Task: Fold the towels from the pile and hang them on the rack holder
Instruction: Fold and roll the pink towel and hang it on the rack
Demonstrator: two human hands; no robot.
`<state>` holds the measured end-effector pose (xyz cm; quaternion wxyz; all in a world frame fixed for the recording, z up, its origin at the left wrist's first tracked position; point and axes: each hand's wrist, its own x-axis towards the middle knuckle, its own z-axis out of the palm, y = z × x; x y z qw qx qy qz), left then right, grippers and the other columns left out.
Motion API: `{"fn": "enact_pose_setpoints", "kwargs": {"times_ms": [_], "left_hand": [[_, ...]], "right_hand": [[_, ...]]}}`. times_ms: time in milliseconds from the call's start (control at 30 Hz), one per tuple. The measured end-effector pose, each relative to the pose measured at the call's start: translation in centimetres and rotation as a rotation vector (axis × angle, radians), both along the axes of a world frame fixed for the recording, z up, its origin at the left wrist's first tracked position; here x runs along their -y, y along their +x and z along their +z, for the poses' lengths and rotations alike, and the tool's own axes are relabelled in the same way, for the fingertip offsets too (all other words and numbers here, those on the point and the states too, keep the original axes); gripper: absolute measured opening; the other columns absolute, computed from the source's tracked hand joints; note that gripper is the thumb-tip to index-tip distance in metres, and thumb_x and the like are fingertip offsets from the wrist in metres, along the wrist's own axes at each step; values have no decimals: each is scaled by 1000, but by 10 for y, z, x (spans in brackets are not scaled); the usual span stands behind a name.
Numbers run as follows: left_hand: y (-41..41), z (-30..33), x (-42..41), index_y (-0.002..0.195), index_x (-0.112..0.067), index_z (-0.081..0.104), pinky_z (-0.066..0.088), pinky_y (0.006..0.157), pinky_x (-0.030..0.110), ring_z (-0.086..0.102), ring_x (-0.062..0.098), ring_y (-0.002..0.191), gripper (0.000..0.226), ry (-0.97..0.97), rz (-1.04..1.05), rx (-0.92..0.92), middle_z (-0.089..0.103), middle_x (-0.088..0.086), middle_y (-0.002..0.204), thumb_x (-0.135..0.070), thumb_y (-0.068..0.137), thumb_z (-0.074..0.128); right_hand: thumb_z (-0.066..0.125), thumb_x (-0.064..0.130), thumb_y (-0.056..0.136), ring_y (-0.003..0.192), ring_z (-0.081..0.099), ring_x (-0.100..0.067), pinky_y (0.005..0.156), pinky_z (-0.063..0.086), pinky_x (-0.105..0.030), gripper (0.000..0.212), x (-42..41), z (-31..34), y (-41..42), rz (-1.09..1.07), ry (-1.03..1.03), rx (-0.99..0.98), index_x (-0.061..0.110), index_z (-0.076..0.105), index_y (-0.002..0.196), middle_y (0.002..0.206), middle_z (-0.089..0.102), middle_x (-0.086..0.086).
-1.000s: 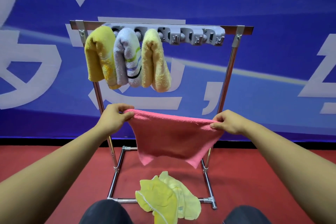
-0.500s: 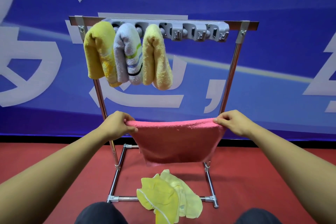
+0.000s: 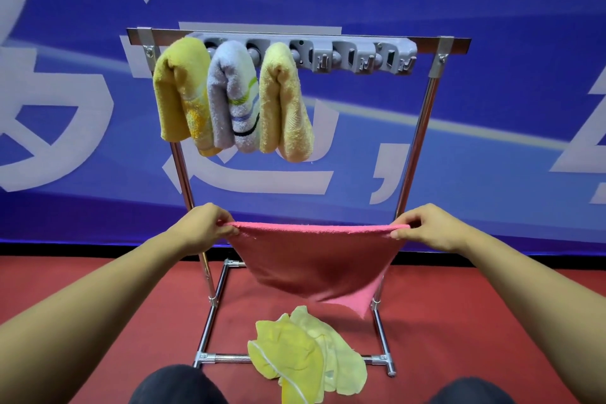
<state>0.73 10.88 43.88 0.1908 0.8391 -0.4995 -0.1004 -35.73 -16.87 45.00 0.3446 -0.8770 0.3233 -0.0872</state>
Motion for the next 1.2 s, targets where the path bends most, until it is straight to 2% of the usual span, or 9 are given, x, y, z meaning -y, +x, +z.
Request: {"fn": "enact_pose_setpoints", "kwargs": {"times_ms": [167, 267, 333, 433, 533, 800, 933, 1067, 1200], "left_hand": [[4, -7, 2, 82, -18, 80, 37, 58, 13, 59, -1, 65, 17, -146, -106, -56, 64, -18, 59, -23, 96, 71], [-1, -11, 0, 83, -15, 79, 41, 77, 10, 58, 1, 94, 20, -329, -47, -180, 71, -3, 89, -22, 98, 69], [-7, -18, 0, 87, -15, 76, 44, 82, 14, 63, 5, 90, 17, -478, 83, -332, 72, -2, 94, -26, 98, 69], [-21, -29, 8, 91, -19, 76, 52, 85, 27, 69, 10, 87, 11, -687, 226, -540, 77, -2, 91, -29, 94, 74], [-29, -47, 16, 96, -21, 79, 56, 85, 31, 71, 9, 89, 10, -803, 318, -618, 79, -5, 91, -30, 91, 77], [-32, -108, 30, 76, -21, 75, 50, 72, 21, 61, -2, 67, 21, -760, 394, -477, 74, -15, 73, -33, 93, 74], [-33, -128, 38, 56, -10, 52, 32, 55, 24, 36, 6, 51, 52, -770, 470, -423, 45, -7, 48, -37, 98, 67], [-33, -144, 46, 59, -14, 30, 23, 55, 38, 25, 19, 61, 62, -763, 562, -514, 26, 6, 60, -51, 100, 58], [-38, -144, 56, 67, -12, 38, 25, 59, 38, 27, 19, 64, 54, -714, 585, -707, 31, 7, 67, -51, 102, 53]], "right_hand": [[76, 26, 90, 76, 64, 2, 76, 46, -20, 9, -8, -15, -4, -165, -66, 177, 26, 79, 81, 85, 76, 10], [75, 28, 91, 91, 62, -5, 76, 40, -8, 12, -12, -29, -2, -239, -54, 288, 19, 76, 82, 100, 69, 4], [73, 26, 93, 97, 65, -5, 79, 41, -2, 11, -16, -39, 1, -287, -13, 386, 16, 77, 90, 105, 71, 6], [73, 26, 93, 89, 72, -15, 90, 54, -28, 11, -21, -56, 9, -365, 102, 514, 16, 76, 89, 92, 78, 2], [75, 27, 91, 69, 65, -19, 80, 54, -42, 19, -25, -72, 18, -436, 195, 625, 14, 73, 79, 73, 74, -5], [78, 22, 88, 50, 64, -11, 72, 51, -39, 26, -16, -121, 28, -543, 233, 652, -1, 69, 79, 59, 65, -4], [78, 14, 88, 54, 69, -9, 67, 57, -33, 23, -8, -142, 31, -555, 256, 636, -6, 70, 82, 60, 68, 0], [76, 6, 88, 57, 69, -8, 62, 59, -16, 15, -3, -151, 36, -530, 347, 622, -6, 69, 82, 57, 68, 3], [74, 7, 89, 54, 68, -5, 60, 57, -14, 13, -2, -149, 40, -531, 403, 635, -1, 70, 80, 57, 66, 4]]}}
